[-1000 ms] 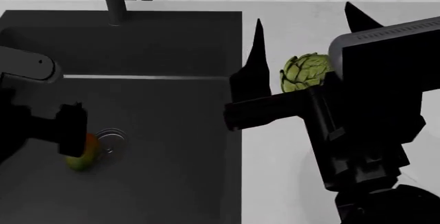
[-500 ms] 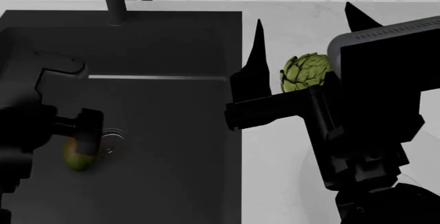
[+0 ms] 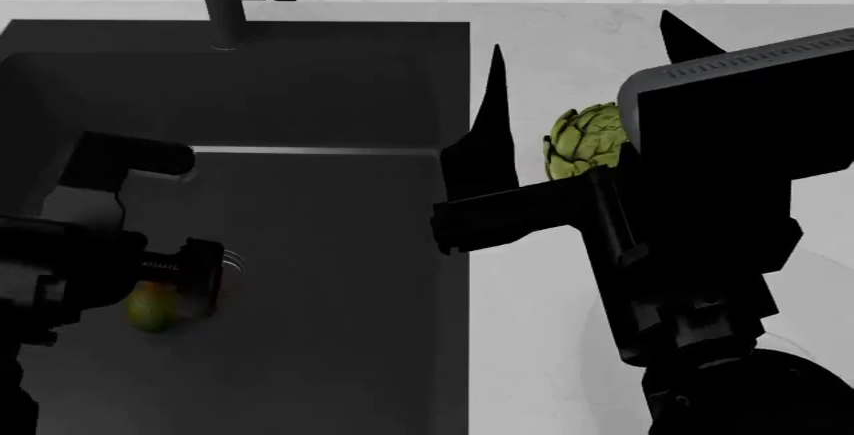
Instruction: Pick the mango from the sink and place it on the plate located on the counter
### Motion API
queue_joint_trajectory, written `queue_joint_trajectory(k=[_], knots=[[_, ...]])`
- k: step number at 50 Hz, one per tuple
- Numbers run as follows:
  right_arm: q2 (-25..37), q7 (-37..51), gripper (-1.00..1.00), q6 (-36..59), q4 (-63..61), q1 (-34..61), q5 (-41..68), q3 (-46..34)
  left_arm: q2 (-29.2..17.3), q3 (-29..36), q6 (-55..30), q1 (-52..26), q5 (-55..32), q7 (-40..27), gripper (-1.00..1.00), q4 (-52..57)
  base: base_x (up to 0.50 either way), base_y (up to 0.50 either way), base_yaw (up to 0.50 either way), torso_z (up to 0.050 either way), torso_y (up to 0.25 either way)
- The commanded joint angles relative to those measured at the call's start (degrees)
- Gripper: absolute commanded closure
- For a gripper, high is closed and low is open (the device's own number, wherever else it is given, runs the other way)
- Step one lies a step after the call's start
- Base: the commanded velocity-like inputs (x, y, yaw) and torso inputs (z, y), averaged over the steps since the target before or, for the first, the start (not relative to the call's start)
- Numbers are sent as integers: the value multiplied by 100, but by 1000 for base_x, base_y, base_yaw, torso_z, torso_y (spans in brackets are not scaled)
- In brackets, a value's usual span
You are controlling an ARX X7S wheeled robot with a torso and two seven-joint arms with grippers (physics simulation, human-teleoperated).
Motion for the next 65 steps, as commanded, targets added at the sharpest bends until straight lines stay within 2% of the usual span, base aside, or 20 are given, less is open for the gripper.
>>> queue_joint_trajectory(k=[1, 20, 21, 36, 37, 39, 43, 53, 61, 65], knots=[[5, -4, -100, -77, 72, -25, -26, -24, -82, 79, 838, -218, -609, -329, -100, -1140, 0, 0, 0, 0, 0], [43, 48, -100, -97, 79, -34, 18, -69, -208, 755, 734, 58, -1471, -581, -100, -1144, 0, 0, 0, 0, 0], [50, 48, -100, -105, 82, -39, 18, -79, -218, 765, 749, 78, -1510, -621, 100, -1144, 0, 0, 0, 0, 0], [78, 84, -100, -130, 96, -44, 52, -123, -213, 1055, 1079, 9, -1672, -594, 100, -1118, 1, 0, -1, 0, 0], [82, 88, -100, -134, 95, -46, 51, -135, -227, 1067, 899, 146, -1654, -617, 100, -691, 0, 0, -3, 0, 0], [85, 95, -100, -142, 101, -49, 51, -152, -307, 1062, -55, 809, -1656, -572, 100, 1028, 0, 0, -1, 0, 0], [94, 105, -100, -137, 99, -45, 64, -143, -385, 1051, -963, 1426, -1692, -492, 100, 2882, 0, 0, -1, 0, 0], [113, 133, -100, -146, 108, -41, 91, -114, -555, 938, -2236, 2373, -1804, -396, 100, 5885, 0, 0, 0, 0, 0], [135, 142, -100, -119, 88, -24, 134, -60, -729, 896, -3079, 2860, -1906, -255, 100, 7829, 0, 0, 0, 0, 0], [148, 145, -100, -163, 145, -28, 127, -79, -753, 817, -3344, 2942, -1989, -167, 100, 8379, 0, 0, 0, 0, 0]])
